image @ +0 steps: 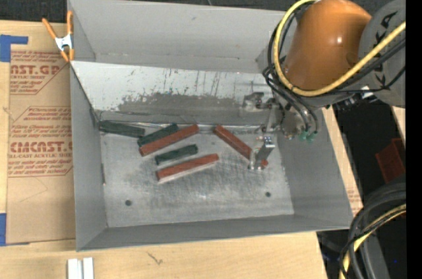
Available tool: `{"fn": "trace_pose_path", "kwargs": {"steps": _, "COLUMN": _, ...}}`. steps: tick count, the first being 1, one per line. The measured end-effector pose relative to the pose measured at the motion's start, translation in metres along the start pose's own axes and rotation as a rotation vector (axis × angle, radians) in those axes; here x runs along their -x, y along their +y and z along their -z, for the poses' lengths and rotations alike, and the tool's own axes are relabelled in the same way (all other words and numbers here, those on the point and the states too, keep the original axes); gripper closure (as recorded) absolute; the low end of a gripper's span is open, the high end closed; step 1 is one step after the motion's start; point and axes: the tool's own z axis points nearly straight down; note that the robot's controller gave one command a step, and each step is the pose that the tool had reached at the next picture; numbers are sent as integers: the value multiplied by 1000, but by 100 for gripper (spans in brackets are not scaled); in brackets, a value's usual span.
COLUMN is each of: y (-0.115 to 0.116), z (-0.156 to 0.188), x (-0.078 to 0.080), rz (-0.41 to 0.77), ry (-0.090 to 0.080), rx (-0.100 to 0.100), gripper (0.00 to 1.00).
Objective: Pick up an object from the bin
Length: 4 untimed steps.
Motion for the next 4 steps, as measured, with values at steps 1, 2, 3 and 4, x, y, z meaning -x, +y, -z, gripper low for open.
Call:
{"fn": "trace_pose_path", "kwargs": {"steps": 1, "y": 24, "z": -42, "x": 0, "rz": 61, "ry": -6, "rx": -1, "gripper": 0}}
{"fn": "trace_pose_path", "kwargs": {"steps": 2, "y": 31, "z": -109, "x": -6, "rz": 18, "ry": -4, "rx": 1, "gripper": 0}}
{"fn": "trace_pose_path", "kwargs": {"steps": 3, "y": 42, "z": -166, "x": 4, "rz": -31, "ry": 6, "rx": 1, "gripper": 100}}
{"fn": "trace_pose_path", "kwargs": {"steps": 4, "y": 42, "z": -167, "x": 4, "rz": -31, "ry": 6, "rx": 1, "gripper": 100}}
